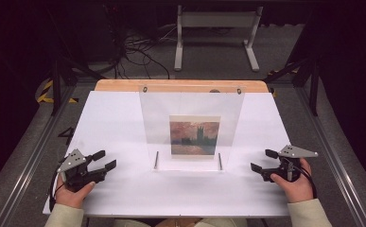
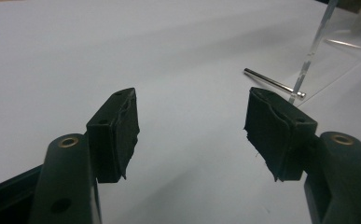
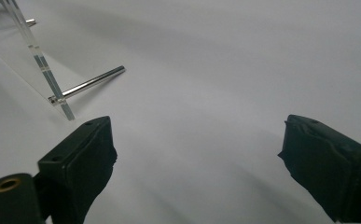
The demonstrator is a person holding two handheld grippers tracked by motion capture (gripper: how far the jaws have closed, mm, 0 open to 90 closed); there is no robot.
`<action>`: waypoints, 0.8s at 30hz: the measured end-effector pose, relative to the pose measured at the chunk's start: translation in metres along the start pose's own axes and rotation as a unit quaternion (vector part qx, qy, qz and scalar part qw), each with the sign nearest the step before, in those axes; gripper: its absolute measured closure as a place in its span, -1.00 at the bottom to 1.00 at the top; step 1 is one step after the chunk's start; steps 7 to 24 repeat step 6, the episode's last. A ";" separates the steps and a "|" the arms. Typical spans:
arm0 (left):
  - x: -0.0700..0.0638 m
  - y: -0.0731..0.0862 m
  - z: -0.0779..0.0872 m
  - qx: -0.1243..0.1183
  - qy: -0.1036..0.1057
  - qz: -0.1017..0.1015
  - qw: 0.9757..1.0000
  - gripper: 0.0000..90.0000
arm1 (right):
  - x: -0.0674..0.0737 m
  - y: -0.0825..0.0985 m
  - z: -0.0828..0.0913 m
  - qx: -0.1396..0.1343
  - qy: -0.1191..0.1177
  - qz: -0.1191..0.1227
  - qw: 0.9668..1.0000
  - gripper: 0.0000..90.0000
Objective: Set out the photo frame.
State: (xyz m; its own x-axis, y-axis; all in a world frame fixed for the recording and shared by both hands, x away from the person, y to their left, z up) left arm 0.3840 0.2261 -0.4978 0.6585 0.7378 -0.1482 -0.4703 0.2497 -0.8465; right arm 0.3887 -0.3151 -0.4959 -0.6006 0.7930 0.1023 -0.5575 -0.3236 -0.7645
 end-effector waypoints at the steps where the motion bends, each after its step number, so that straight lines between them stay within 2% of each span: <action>1: 0.000 0.000 -0.001 -0.001 0.000 0.001 1.000 -0.22 | 0.000 0.000 0.000 -0.001 0.001 0.001 1.000 -0.80; 24: 0.000 0.000 -0.001 0.003 -0.004 -0.001 1.000 -0.22 | 0.002 -0.003 0.001 -0.006 0.001 0.002 1.000 -0.82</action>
Point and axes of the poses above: each handheld gripper's, and its own axes: z roughly backward along the jaws, y roughly out of its underside, x roughly to its left, the point moved 8 cm from there along -z, roughly forward along the jaws, and after that the axes turned 7 degrees about x, right-handed, at the moved point
